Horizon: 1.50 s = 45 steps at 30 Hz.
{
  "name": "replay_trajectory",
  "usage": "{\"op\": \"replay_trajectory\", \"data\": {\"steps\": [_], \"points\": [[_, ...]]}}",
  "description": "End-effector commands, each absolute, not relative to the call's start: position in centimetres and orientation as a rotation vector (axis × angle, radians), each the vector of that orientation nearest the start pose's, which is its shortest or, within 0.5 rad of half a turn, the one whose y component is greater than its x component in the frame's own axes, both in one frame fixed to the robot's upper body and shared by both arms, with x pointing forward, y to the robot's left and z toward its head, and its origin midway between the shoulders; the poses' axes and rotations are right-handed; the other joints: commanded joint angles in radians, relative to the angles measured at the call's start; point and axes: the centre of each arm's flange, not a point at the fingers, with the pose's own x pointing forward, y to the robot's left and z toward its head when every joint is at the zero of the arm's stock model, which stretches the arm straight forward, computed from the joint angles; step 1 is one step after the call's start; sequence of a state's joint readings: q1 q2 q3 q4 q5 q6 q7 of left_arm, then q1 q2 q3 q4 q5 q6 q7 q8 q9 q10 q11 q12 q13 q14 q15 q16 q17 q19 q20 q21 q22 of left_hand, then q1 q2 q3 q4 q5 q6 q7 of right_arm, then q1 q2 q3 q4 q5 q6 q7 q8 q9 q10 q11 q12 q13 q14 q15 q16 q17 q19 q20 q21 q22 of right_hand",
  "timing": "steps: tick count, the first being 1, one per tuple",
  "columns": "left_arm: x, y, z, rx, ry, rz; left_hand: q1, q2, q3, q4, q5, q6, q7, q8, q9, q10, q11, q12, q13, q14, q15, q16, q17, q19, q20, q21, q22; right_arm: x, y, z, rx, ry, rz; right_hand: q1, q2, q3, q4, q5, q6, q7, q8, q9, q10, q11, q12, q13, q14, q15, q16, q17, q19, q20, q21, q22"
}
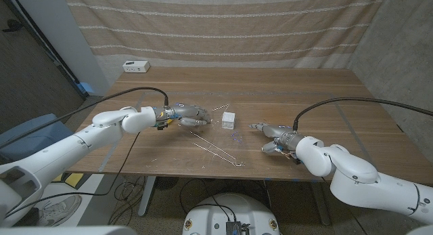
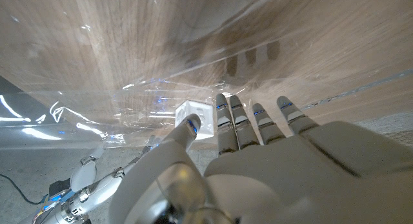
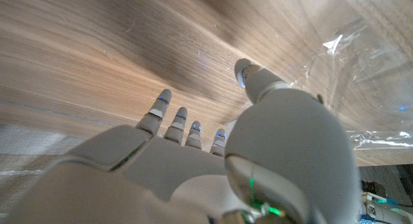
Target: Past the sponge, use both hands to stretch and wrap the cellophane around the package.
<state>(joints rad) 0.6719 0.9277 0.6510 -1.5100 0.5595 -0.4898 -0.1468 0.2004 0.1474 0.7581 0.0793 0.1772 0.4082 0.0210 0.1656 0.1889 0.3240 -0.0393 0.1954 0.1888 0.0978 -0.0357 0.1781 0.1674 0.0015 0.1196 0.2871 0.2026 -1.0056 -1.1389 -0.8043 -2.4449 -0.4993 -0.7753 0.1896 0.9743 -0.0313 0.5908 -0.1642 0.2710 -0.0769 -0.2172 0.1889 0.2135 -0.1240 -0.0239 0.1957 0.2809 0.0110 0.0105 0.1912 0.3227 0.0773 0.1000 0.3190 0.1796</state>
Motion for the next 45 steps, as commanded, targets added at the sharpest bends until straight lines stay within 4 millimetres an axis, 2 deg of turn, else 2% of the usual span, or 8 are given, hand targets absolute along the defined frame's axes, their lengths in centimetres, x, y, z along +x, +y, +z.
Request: {"op": "replay_trajectory", "data": {"steps": [1,9,16,22,26,30,37,45], "points": [[60.1,25.5,-1.7,1.7,-0.768,-0.425,0.007,0.034,0.0,0.008,0.0,-0.025,-0.002,0.002,0.004,-0.009,0.004,0.0,0.004,0.009,0.01,0.003,0.001,0.009,0.0,0.006,0.003,45.8,-18.4,-12.0,-1.617,-0.281,0.245,-0.024,-0.007,-0.01,0.014,-0.034,-0.05,-0.003,0.001,0.006,-0.059,0.013,0.002,0.007,-0.038,0.011,0.002,0.014,-0.041,0.011,-0.024,0.004],[59.9,25.9,-1.3,1.677,-0.813,-0.348,-0.005,0.023,0.0,0.021,0.0,0.019,-0.008,0.034,0.009,-0.013,0.031,0.006,0.004,0.056,0.102,0.008,0.0,0.039,0.018,0.019,0.005,44.8,-18.1,-13.0,-1.577,-0.392,0.225,-0.115,0.001,-0.084,0.052,-0.048,-0.189,-0.003,0.004,0.017,-0.133,0.025,0.016,0.021,-0.076,0.015,0.018,0.04,-0.073,0.014,-0.051,0.009],[60.0,26.5,-1.6,1.666,-0.813,-0.285,-0.003,0.029,0.007,0.022,0.001,0.042,0.001,0.044,0.014,-0.014,0.033,0.007,0.004,0.074,0.11,0.008,-0.001,0.057,0.023,0.027,0.005,44.1,-17.4,-12.7,-1.549,-0.477,0.205,-0.162,-0.015,-0.135,0.059,-0.029,-0.146,-0.003,0.04,0.025,-0.058,0.02,0.058,0.026,-0.024,0.006,0.047,0.051,0.004,0.003,-0.031,0.01],[60.3,26.9,-2.1,1.666,-0.806,-0.284,0.0,0.03,0.012,0.021,0.003,0.014,-0.009,0.035,0.019,-0.023,0.024,0.003,0.004,0.078,0.1,0.005,-0.002,0.06,0.023,0.028,0.005,43.5,-16.7,-13.0,-1.568,-0.469,0.225,-0.179,-0.035,-0.154,0.059,-0.023,-0.142,-0.002,0.043,0.025,-0.055,0.017,0.06,0.026,-0.023,0.008,0.048,0.053,0.007,0.001,-0.032,0.01],[60.5,27.1,-2.1,1.646,-0.813,-0.304,-0.001,0.028,0.014,0.022,0.003,-0.005,-0.019,0.03,0.021,-0.034,0.011,0.0,0.004,0.073,0.097,0.002,-0.001,0.055,0.024,0.027,0.005,43.0,-15.9,-13.7,-1.587,-0.473,0.222,-0.172,-0.038,-0.168,0.049,-0.004,-0.111,-0.003,0.057,0.025,-0.019,0.001,0.076,0.026,0.004,-0.003,0.057,0.054,0.043,-0.01,-0.023,0.01],[60.8,27.3,-2.0,1.63,-0.816,-0.325,-0.007,0.024,0.012,0.029,0.002,-0.014,-0.021,0.029,0.023,-0.042,0.012,-0.002,0.004,0.068,0.098,0.0,0.001,0.044,0.026,0.023,0.006,42.9,-15.0,-14.7,-1.6,-0.497,0.212,-0.099,-0.019,-0.161,0.012,0.027,-0.069,-0.004,0.072,0.024,0.018,-0.018,0.092,0.024,0.036,-0.03,0.064,0.051,0.078,-0.027,-0.017,0.009],[61.3,27.4,-1.6,1.622,-0.819,-0.352,-0.014,0.022,0.011,0.038,0.001,-0.026,-0.024,0.027,0.024,-0.046,0.012,-0.001,0.005,0.058,0.093,-0.003,0.002,0.04,0.026,0.022,0.006,43.1,-14.0,-15.3,-1.508,-0.533,0.256,-0.144,-0.029,-0.201,0.039,0.035,-0.011,-0.003,0.091,0.024,0.046,-0.019,0.105,0.023,0.051,-0.03,0.069,0.056,0.084,-0.029,-0.022,0.01],[61.5,27.2,-1.6,1.627,-0.816,-0.377,-0.019,0.023,0.012,0.044,0.002,-0.04,-0.029,0.025,0.026,-0.052,0.009,-0.001,0.005,0.053,0.084,-0.003,0.003,0.036,0.027,0.02,0.006,42.8,-13.6,-16.2,-1.461,-0.546,0.257,-0.168,-0.052,-0.265,0.045,0.051,0.151,-0.004,0.136,0.017,0.1,-0.061,0.122,0.012,0.078,-0.051,0.07,0.055,0.104,-0.05,-0.027,0.01]]}}
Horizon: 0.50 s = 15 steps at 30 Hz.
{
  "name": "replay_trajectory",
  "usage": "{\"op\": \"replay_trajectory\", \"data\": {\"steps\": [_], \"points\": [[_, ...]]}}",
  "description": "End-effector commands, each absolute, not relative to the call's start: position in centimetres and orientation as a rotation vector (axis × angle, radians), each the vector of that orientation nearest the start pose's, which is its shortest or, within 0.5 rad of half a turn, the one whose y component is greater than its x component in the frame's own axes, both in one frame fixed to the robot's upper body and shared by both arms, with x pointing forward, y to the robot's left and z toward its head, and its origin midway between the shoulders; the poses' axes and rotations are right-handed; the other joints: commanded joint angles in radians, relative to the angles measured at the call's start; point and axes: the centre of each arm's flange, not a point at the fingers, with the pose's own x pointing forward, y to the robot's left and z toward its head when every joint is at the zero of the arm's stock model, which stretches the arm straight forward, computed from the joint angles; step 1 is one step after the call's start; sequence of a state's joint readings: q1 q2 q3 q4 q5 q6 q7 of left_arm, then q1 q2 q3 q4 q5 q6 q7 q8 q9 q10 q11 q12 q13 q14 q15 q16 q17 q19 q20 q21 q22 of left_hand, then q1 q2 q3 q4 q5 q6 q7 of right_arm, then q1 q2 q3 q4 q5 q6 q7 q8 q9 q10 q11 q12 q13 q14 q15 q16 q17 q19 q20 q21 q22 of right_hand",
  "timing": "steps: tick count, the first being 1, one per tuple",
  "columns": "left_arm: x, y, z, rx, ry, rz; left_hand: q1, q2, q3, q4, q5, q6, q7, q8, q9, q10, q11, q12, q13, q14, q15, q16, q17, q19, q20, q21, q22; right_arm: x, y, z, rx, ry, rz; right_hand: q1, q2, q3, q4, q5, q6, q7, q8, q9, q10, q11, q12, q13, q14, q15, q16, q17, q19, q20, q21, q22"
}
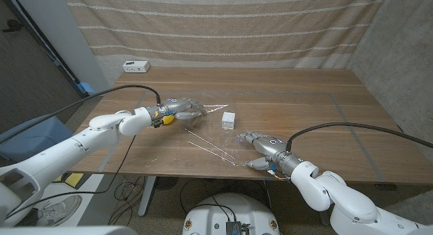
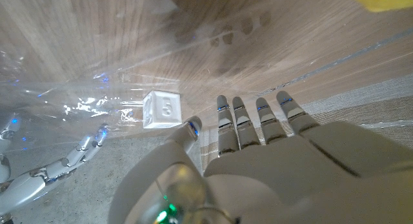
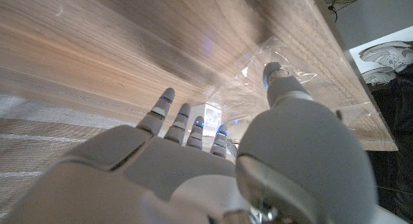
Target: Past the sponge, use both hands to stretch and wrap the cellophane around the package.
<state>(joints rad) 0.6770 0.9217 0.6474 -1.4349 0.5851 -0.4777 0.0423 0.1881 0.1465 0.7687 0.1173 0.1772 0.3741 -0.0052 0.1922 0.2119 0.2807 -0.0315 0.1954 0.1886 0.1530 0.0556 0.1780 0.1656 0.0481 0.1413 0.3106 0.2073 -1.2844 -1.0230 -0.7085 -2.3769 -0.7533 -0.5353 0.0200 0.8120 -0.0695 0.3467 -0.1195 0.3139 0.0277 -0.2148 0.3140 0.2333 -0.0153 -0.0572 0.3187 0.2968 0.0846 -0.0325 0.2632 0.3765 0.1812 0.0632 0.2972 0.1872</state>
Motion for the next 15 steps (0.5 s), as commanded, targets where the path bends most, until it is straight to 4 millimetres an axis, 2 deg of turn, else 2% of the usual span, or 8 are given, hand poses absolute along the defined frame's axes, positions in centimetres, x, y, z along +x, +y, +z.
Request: {"op": "replay_trajectory", "data": {"steps": [1,2,4,8,11,12,14,15], "points": [[61.5,27.2,-1.6,1.622,-0.813,-0.385,-0.007,0.024,0.001,0.007,0.002,-0.007,-0.002,-0.001,0.003,-0.009,0.003,-0.001,0.006,-0.003,-0.007,-0.003,0.004,-0.012,0.005,-0.004,0.002,42.7,-13.6,-16.4,-1.451,-0.558,0.243,-0.007,-0.014,-0.025,0.001,0.009,0.044,-0.007,0.008,-0.004,-0.02,-0.03,-0.005,-0.005,0.001,-0.01,-0.004,0.002,-0.006,-0.016,-0.009,0.003],[61.6,27.2,-1.6,1.614,-0.811,-0.392,-0.008,0.024,0.001,0.008,0.002,-0.008,-0.002,-0.001,0.003,-0.01,0.003,-0.001,0.006,-0.004,-0.008,-0.003,0.005,-0.015,0.005,-0.005,0.002,42.6,-13.5,-16.5,-1.445,-0.568,0.232,-0.008,-0.015,-0.031,0.001,0.01,0.035,-0.007,0.002,-0.007,-0.039,-0.033,-0.013,-0.005,-0.003,-0.011,-0.005,0.003,-0.012,-0.02,-0.012,0.003],[61.7,27.1,-1.6,1.61,-0.806,-0.404,-0.009,0.024,0.001,0.008,0.002,-0.009,-0.003,-0.001,0.003,-0.011,0.003,-0.001,0.006,-0.005,-0.007,-0.003,0.004,-0.017,0.005,-0.006,0.002,42.6,-13.4,-16.9,-1.432,-0.574,0.209,-0.02,-0.014,-0.065,0.011,0.012,-0.055,-0.006,-0.046,-0.016,-0.115,-0.033,-0.044,-0.006,-0.05,-0.016,-0.022,0.013,-0.065,-0.03,-0.037,0.007],[61.7,26.9,-1.6,1.602,-0.805,-0.42,-0.011,0.023,0.002,0.01,0.002,-0.013,-0.004,-0.001,0.004,-0.016,0.0,-0.002,0.006,-0.011,-0.007,-0.004,0.004,-0.023,0.005,-0.008,0.002,42.6,-13.1,-17.7,-1.386,-0.622,0.175,-0.04,0.0,-0.092,0.029,0.015,-0.126,-0.007,-0.083,-0.019,-0.176,-0.024,-0.068,-0.003,-0.101,-0.003,-0.035,0.027,-0.118,-0.022,-0.059,0.01],[61.7,26.8,-1.6,1.604,-0.801,-0.425,-0.012,0.023,0.002,0.012,0.002,-0.013,-0.004,0.0,0.005,-0.017,0.0,-0.002,0.006,-0.012,-0.005,-0.004,0.004,-0.025,0.005,-0.008,0.002,42.8,-12.7,-18.0,-1.367,-0.673,0.167,-0.031,0.021,-0.089,0.03,0.019,-0.135,-0.008,-0.087,-0.019,-0.186,-0.029,-0.071,-0.002,-0.108,-0.006,-0.035,0.031,-0.123,-0.027,-0.061,0.011],[61.7,26.8,-1.5,1.603,-0.8,-0.428,-0.013,0.023,0.002,0.012,0.002,-0.013,-0.004,0.0,0.005,-0.017,-0.001,-0.001,0.006,-0.013,-0.006,-0.004,0.004,-0.025,0.005,-0.008,0.002,42.9,-12.6,-18.0,-1.371,-0.692,0.171,-0.002,0.048,-0.08,0.021,0.025,-0.124,-0.008,-0.083,-0.016,-0.166,-0.043,-0.062,-0.001,-0.105,-0.006,-0.032,0.033,-0.122,-0.026,-0.06,0.012],[61.7,26.7,-1.4,1.606,-0.799,-0.43,-0.014,0.022,0.001,0.013,0.001,-0.014,-0.004,0.001,0.005,-0.018,-0.001,-0.001,0.006,-0.014,-0.005,-0.004,0.004,-0.026,0.006,-0.009,0.002,43.3,-12.2,-18.1,-1.384,-0.715,0.189,0.053,0.081,-0.071,-0.002,0.032,-0.057,-0.007,-0.057,-0.009,-0.117,-0.067,-0.042,-0.001,-0.087,-0.015,-0.024,0.033,-0.109,-0.031,-0.055,0.012],[61.7,26.7,-1.4,1.607,-0.801,-0.427,-0.014,0.022,0.001,0.014,0.001,-0.014,-0.003,0.001,0.005,-0.019,0.0,-0.001,0.006,-0.015,-0.004,-0.005,0.005,-0.027,0.006,-0.009,0.002,43.4,-12.2,-18.1,-1.392,-0.72,0.198,0.084,0.082,-0.081,-0.017,0.031,0.032,-0.006,-0.026,-0.004,-0.076,-0.065,-0.026,-0.003,-0.059,-0.014,-0.016,0.03,-0.073,-0.028,-0.043,0.01]]}}
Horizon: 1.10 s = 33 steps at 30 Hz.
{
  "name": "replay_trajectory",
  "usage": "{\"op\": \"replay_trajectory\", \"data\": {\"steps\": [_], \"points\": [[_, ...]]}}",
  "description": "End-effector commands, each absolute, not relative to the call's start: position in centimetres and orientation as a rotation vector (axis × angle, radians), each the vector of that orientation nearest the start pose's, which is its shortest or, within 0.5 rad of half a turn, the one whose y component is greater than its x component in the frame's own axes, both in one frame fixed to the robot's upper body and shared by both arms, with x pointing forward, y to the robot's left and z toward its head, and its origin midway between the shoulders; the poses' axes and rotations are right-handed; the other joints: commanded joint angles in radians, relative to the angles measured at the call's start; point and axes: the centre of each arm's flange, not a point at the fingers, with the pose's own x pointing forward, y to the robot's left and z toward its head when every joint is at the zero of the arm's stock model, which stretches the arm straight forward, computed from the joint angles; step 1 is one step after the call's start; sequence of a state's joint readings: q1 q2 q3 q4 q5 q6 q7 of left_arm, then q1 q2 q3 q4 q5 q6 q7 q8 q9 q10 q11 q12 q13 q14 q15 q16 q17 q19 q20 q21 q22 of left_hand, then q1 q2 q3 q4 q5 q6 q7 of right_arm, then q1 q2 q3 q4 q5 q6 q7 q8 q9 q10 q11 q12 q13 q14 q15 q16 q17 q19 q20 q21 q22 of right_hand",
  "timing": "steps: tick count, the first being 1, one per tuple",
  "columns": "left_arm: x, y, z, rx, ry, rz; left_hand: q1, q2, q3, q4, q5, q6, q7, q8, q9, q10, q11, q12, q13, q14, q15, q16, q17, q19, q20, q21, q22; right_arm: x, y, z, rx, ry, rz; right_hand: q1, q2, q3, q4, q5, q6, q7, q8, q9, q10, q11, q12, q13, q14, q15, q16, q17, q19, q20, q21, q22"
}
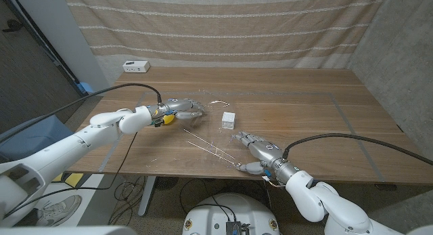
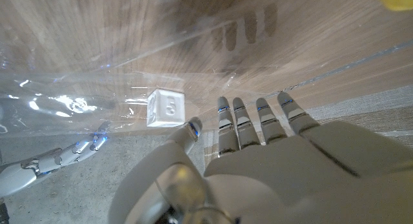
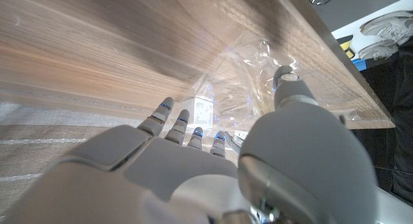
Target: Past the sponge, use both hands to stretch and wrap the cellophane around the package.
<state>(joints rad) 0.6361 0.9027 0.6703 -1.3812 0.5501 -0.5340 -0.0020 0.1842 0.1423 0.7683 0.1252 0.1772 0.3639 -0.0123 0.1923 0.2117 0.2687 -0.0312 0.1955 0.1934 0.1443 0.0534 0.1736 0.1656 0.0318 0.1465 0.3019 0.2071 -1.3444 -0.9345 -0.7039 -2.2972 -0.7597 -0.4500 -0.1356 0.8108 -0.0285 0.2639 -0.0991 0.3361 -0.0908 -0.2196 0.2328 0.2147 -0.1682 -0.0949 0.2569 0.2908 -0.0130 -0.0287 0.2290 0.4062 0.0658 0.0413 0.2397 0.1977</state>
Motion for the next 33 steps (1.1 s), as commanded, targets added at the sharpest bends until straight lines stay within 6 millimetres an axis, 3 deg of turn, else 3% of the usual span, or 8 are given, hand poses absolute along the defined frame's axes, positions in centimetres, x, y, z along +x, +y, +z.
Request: {"op": "replay_trajectory", "data": {"steps": [1,3,9,10,13,17,26,33], "points": [[61.7,26.7,-1.3,1.609,-0.8,-0.426,-0.011,0.026,0.001,0.007,0.001,-0.005,0.004,0.001,0.005,-0.006,-0.002,-0.001,0.002,-0.007,-0.002,0.0,0.005,-0.012,0.001,-0.001,0.002,43.6,-12.1,-18.1,-1.4,-0.716,0.206,0.107,0.046,-0.001,-0.046,0.01,0.211,0.001,0.074,0.015,0.093,-0.019,0.041,0.001,0.05,-0.014,0.021,-0.003,0.057,0.002,0.018,-0.001],[61.6,26.7,-1.2,1.61,-0.8,-0.422,-0.012,0.026,0.001,0.008,0.001,-0.007,0.002,0.0,0.005,-0.007,-0.002,-0.001,0.002,-0.009,-0.002,0.0,0.005,-0.013,0.0,-0.001,0.002,43.8,-12.0,-18.1,-1.406,-0.712,0.224,0.156,0.052,-0.029,-0.051,0.014,0.464,0.0,0.139,0.001,0.191,-0.024,0.069,-0.012,0.092,-0.012,0.033,-0.012,0.09,0.013,0.021,-0.005],[61.8,26.7,-1.1,1.611,-0.79,-0.424,-0.015,0.026,0.002,0.01,0.001,-0.011,0.002,0.001,0.006,-0.013,-0.003,-0.001,0.002,-0.012,-0.001,0.0,0.004,-0.017,0.001,-0.003,0.003,43.9,-11.8,-18.3,-1.38,-0.759,0.166,0.233,0.064,-0.071,-0.05,0.019,0.846,0.007,0.192,-0.028,0.451,-0.057,0.149,-0.038,0.249,-0.07,0.094,-0.011,0.211,0.002,0.048,-0.008],[61.8,26.7,-1.1,1.616,-0.79,-0.423,-0.015,0.026,0.002,0.01,0.001,-0.011,0.002,0.001,0.006,-0.013,-0.003,-0.001,0.002,-0.012,-0.001,0.0,0.004,-0.018,0.0,-0.003,0.003,43.9,-11.8,-18.3,-1.367,-0.765,0.157,0.253,0.072,-0.083,-0.047,0.017,0.986,0.042,0.204,-0.035,0.552,-0.064,0.189,-0.042,0.312,-0.107,0.122,0.001,0.252,-0.008,0.058,-0.008],[62.0,26.6,-1.1,1.611,-0.791,-0.429,-0.016,0.026,0.002,0.011,0.001,-0.014,0.0,0.001,0.007,-0.016,-0.004,-0.001,0.002,-0.014,0.0,0.0,0.004,-0.019,0.0,-0.003,0.003,43.9,-11.9,-18.3,-1.327,-0.805,0.103,0.288,0.105,-0.09,-0.044,0.003,1.169,0.123,0.232,-0.032,0.673,-0.068,0.243,-0.043,0.414,-0.16,0.167,0.024,0.321,-0.029,0.081,-0.007],[62.0,26.5,-1.2,1.594,-0.812,-0.441,-0.017,0.026,0.003,0.011,0.001,-0.013,0.002,0.003,0.007,-0.017,-0.007,-0.001,0.002,-0.015,-0.003,0.001,0.004,-0.02,0.0,-0.003,0.003,43.9,-12.3,-17.7,-1.328,-0.807,0.053,0.304,0.122,-0.087,-0.044,-0.006,1.183,0.153,0.207,-0.035,0.747,-0.059,0.28,-0.036,0.489,-0.18,0.184,0.027,0.376,-0.032,0.102,-0.005],[59.8,26.6,-0.6,1.315,-1.205,-0.389,0.024,0.025,0.024,-0.05,0.006,0.238,0.041,0.11,0.018,0.249,0.0,0.078,0.018,0.218,-0.077,0.049,0.01,0.088,-0.014,0.051,0.009,42.4,-14.5,-16.7,-1.337,-0.714,-0.083,0.298,0.114,-0.077,-0.035,-0.005,0.791,0.073,0.007,-0.023,0.644,-0.013,0.247,-0.028,0.513,-0.156,0.11,0.01,0.412,-0.019,0.119,-0.006],[59.5,26.2,-0.6,1.248,-1.28,-0.407,0.046,0.03,0.027,-0.081,0.005,0.234,0.016,0.116,0.027,0.267,0.005,0.082,0.028,0.242,-0.08,0.051,0.012,0.103,-0.013,0.061,0.011,41.2,-14.9,-16.4,-1.277,-0.463,-0.197,0.138,0.106,-0.135,0.046,-0.011,0.735,0.152,-0.012,-0.012,0.622,0.069,0.244,-0.025,0.518,-0.09,0.091,0.032,0.381,0.04,0.105,-0.005]]}}
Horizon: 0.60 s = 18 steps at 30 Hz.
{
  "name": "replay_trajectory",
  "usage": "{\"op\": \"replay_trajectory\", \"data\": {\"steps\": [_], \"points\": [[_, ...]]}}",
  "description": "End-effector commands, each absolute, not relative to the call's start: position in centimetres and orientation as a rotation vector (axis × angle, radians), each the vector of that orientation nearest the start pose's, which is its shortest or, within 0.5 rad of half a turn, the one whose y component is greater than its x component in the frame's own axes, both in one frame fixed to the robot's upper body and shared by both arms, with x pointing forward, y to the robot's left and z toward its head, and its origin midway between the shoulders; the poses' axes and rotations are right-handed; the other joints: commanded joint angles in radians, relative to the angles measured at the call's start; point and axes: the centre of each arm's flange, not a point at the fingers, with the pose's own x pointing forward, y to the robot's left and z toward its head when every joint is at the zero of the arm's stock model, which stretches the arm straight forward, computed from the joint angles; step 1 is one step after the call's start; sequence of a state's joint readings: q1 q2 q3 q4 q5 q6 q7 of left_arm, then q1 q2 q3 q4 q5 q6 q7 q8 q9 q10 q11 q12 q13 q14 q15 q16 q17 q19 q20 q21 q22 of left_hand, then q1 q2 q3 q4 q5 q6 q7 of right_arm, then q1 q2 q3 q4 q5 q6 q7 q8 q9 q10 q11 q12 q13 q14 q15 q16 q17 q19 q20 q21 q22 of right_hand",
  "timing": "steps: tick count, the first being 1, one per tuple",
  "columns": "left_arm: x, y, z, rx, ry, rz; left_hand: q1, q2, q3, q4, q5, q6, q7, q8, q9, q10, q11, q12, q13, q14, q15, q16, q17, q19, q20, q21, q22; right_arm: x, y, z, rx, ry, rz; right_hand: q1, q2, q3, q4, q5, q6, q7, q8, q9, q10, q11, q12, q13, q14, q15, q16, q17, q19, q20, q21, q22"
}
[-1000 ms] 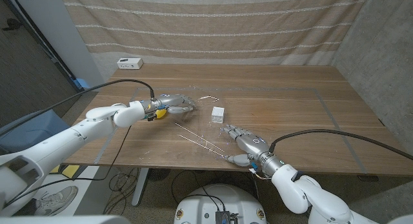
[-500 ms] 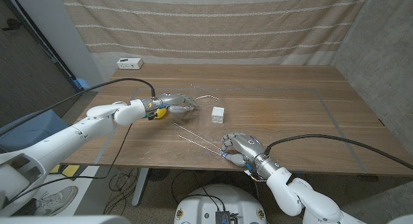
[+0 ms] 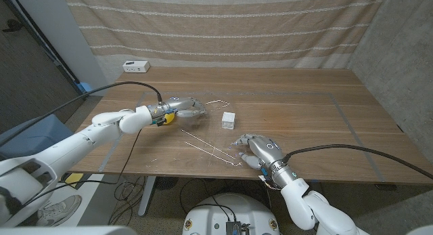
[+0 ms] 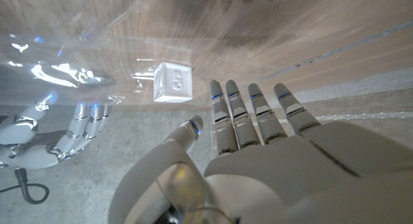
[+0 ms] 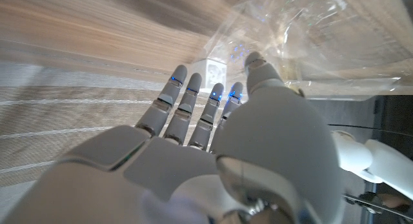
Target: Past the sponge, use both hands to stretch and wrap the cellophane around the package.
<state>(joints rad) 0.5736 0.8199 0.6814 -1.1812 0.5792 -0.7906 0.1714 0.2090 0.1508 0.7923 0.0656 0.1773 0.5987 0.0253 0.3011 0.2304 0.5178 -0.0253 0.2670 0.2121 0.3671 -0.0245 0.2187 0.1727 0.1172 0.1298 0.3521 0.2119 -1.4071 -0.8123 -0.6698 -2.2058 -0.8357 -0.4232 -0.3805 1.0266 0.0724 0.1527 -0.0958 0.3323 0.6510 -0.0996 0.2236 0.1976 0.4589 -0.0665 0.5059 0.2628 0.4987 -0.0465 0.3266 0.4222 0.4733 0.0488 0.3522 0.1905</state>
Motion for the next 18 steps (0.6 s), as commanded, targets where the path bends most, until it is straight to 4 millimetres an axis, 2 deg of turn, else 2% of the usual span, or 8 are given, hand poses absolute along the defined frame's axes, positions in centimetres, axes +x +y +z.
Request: {"op": "replay_trajectory", "data": {"steps": [1,3,5,8,11,13,15,18], "points": [[59.6,26.1,-0.7,1.244,-1.282,-0.412,0.025,0.022,0.002,-0.028,0.005,-0.026,-0.036,-0.002,0.008,0.018,-0.001,0.01,0.012,0.021,-0.003,0.005,0.006,0.019,0.004,0.013,0.006,40.9,-14.6,-16.4,-1.311,-0.393,-0.197,-0.103,-0.003,-0.037,0.052,-0.009,0.009,0.043,0.003,0.006,-0.017,0.044,-0.007,0.006,0.002,-0.064,-0.01,0.02,-0.051,0.036,-0.018,0.002],[59.8,26.1,-0.8,1.239,-1.284,-0.411,0.027,0.023,0.002,-0.03,0.005,-0.033,-0.039,-0.004,0.009,0.018,0.0,0.01,0.013,0.021,-0.006,0.004,0.007,0.018,0.003,0.013,0.007,40.6,-14.3,-16.5,-1.34,-0.316,-0.195,-0.167,-0.028,-0.071,0.077,-0.012,0.012,0.048,0.001,0.006,-0.055,0.057,-0.015,0.012,-0.039,-0.041,-0.027,0.031,-0.104,0.058,-0.043,0.002],[60.0,26.2,-0.8,1.245,-1.276,-0.423,0.03,0.024,0.001,-0.034,0.004,-0.031,-0.041,-0.003,0.009,0.029,-0.002,0.013,0.015,0.022,-0.007,0.004,0.008,0.019,0.003,0.014,0.007,40.4,-14.1,-16.5,-1.349,-0.259,-0.185,-0.261,-0.049,-0.117,0.118,-0.015,0.056,0.061,0.014,0.009,-0.08,0.068,-0.016,0.02,-0.072,-0.021,-0.039,0.046,-0.149,0.075,-0.066,0.003],[60.3,26.3,-0.9,1.238,-1.275,-0.425,0.031,0.023,0.0,-0.034,0.004,-0.016,-0.035,0.005,0.009,0.081,-0.006,0.032,0.02,0.029,-0.011,0.003,0.009,0.017,0.003,0.016,0.008,40.4,-13.6,-16.6,-1.379,-0.205,-0.174,-0.343,-0.05,-0.151,0.155,-0.015,0.153,0.076,0.043,0.01,-0.098,0.09,-0.014,0.029,-0.119,0.008,-0.053,0.063,-0.201,0.089,-0.093,0.004],[60.6,26.3,-1.0,1.233,-1.262,-0.444,0.033,0.023,0.002,-0.035,0.004,-0.014,-0.027,0.007,0.009,0.147,-0.007,0.052,0.02,0.035,-0.012,0.0,0.009,0.018,0.003,0.018,0.008,40.6,-13.2,-16.5,-1.414,-0.159,-0.162,-0.361,-0.053,-0.161,0.161,-0.015,0.192,0.077,0.052,0.008,-0.102,0.091,-0.014,0.03,-0.142,0.02,-0.06,0.069,-0.225,0.094,-0.104,0.004],[60.9,26.2,-1.0,1.263,-1.234,-0.483,0.036,0.023,0.006,-0.039,0.004,-0.05,-0.029,-0.009,0.006,0.178,-0.036,0.05,0.012,0.032,-0.022,-0.007,0.006,0.012,-0.004,0.019,0.008,40.7,-13.0,-16.5,-1.444,-0.116,-0.177,-0.367,-0.053,-0.164,0.162,-0.014,0.206,0.078,0.055,0.007,-0.098,0.092,-0.012,0.029,-0.146,0.021,-0.06,0.071,-0.235,0.096,-0.109,0.004],[61.2,25.9,-1.0,1.29,-1.185,-0.536,0.034,0.024,-0.003,-0.037,0.001,-0.174,-0.089,-0.078,-0.012,0.08,-0.053,-0.014,-0.007,-0.051,-0.033,-0.034,0.009,-0.034,-0.006,0.005,0.005,40.8,-13.1,-16.5,-1.448,-0.072,-0.213,-0.369,-0.054,-0.167,0.16,-0.012,0.164,0.083,0.033,0.005,-0.116,0.086,-0.021,0.026,-0.158,0.021,-0.063,0.075,-0.241,0.094,-0.112,0.005],[61.6,25.6,-1.1,1.333,-1.128,-0.598,0.025,0.021,-0.019,-0.03,-0.001,-0.239,-0.132,-0.111,-0.023,-0.012,-0.072,-0.058,-0.014,-0.122,-0.032,-0.045,0.009,-0.083,0.001,-0.013,0.003,41.2,-12.7,-16.5,-1.506,-0.008,-0.233,-0.371,-0.062,-0.175,0.153,-0.007,0.067,0.09,-0.013,0.003,-0.148,0.097,-0.034,0.025,-0.175,0.026,-0.068,0.078,-0.268,0.102,-0.123,0.006]]}}
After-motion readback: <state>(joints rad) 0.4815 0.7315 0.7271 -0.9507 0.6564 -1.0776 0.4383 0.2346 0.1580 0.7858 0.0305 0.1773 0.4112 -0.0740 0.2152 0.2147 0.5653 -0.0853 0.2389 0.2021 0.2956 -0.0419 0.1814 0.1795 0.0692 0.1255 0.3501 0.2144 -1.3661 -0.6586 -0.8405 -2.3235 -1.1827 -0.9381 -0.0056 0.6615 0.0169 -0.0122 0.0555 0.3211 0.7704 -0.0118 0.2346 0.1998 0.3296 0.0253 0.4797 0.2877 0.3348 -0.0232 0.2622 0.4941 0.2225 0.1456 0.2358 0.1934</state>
